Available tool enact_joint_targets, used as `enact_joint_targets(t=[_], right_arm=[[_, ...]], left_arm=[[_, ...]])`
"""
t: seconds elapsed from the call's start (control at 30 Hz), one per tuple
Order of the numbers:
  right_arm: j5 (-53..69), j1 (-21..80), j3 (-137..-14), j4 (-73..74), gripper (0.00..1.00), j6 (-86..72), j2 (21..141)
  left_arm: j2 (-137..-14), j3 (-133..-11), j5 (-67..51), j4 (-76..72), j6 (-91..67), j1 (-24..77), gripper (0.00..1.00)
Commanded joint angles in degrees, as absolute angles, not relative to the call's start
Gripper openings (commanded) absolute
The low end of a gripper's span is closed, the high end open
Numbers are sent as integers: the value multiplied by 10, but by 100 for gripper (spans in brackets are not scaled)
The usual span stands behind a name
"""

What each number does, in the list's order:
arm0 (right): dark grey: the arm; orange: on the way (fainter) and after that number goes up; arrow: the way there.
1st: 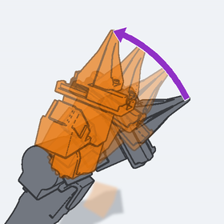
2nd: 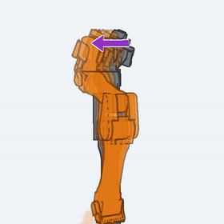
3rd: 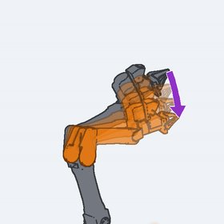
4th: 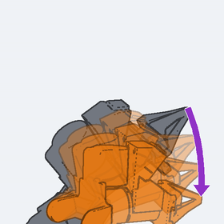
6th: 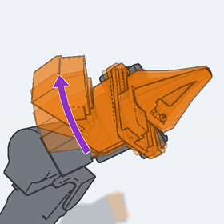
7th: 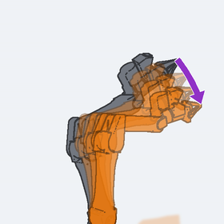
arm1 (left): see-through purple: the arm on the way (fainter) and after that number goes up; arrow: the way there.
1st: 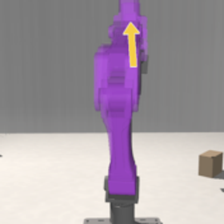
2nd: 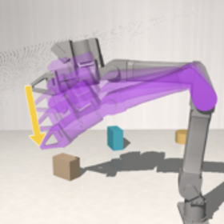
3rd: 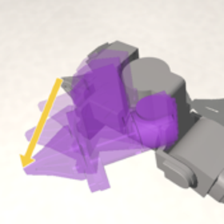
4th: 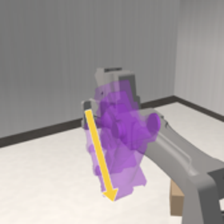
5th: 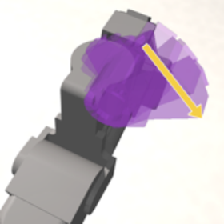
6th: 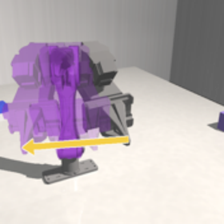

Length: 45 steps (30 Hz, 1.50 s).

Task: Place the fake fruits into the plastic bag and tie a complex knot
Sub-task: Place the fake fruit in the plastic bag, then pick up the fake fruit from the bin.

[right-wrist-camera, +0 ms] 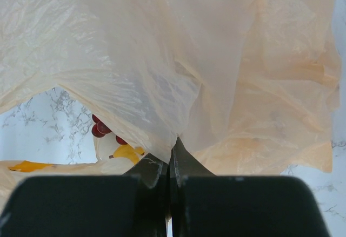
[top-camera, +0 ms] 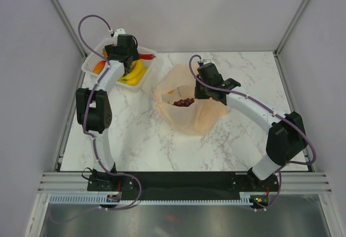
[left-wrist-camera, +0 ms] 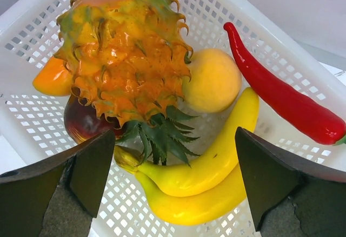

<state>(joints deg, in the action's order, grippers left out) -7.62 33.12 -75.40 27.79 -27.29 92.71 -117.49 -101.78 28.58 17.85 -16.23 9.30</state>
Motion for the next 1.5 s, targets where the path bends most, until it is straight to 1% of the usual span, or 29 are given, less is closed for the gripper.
enact_joint_targets(t=[0.0, 0.07, 0.23, 0.37, 0.4, 0.47, 0.5, 0.6, 0.63, 0.7, 0.73, 0.8, 0.83, 0.9, 0.97, 1.13, 1.2, 1.3, 1.37, 1.47], right_arm=[[-63, 330, -761, 265, 0, -263, 928], [-62, 330, -759, 264, 0, -261, 925], [-49, 330, -757, 262, 0, -255, 923], [-49, 330, -756, 261, 0, -256, 921], [-49, 330, -756, 261, 0, -255, 922], [-47, 330, -756, 261, 0, -255, 920], [-46, 330, -755, 260, 0, -256, 920], [-47, 330, -753, 261, 0, -256, 916], [-47, 330, -751, 262, 0, -256, 913], [-51, 330, -749, 261, 0, -256, 910], [-51, 330, -748, 261, 0, -257, 908], [-52, 330, -747, 261, 0, -258, 904], [-54, 330, -745, 261, 0, -257, 903], [-53, 330, -745, 261, 0, -258, 901], [-52, 329, -745, 261, 0, -257, 898], [-61, 329, -758, 261, 0, -255, 905], [-59, 328, -761, 262, 0, -256, 908], [-55, 326, -768, 261, 0, -257, 908], [-52, 326, -772, 262, 0, -258, 908], [-51, 324, -775, 262, 0, -257, 906]], left_arm=[[-1160, -1037, 306, 154, -182, 72, 100], [-1180, -1053, 296, 154, -182, 58, 100], [-1227, -1105, 323, 154, -168, 44, 100], [-1271, -1144, 299, 154, -151, 39, 99], [-1290, -1153, 288, 155, -134, 38, 87], [-1305, -1172, 273, 154, -125, 38, 79], [-1315, -1175, 272, 154, -122, 38, 78], [-1314, -1174, 265, 156, -122, 38, 55], [-1300, -1165, 265, 156, -125, 38, 43], [-1278, -1149, 258, 150, -136, 38, 35], [-1248, -1128, 251, 134, -138, 38, 30], [-1212, -1099, 223, 111, -146, 38, 29], [-1192, -1063, 215, 99, -149, 38, 28], [-1129, -1009, 193, 58, -161, 39, 25], [-1068, -977, 169, 29, -171, 39, 25], [-977, -884, 135, 3, -184, 53, 21], [-935, -854, 124, -17, -186, 65, 21], [-886, -782, 94, -45, -200, 83, 21], [-836, -725, 94, -45, -200, 97, 21], [-779, -673, 48, -86, -217, 119, 20]])
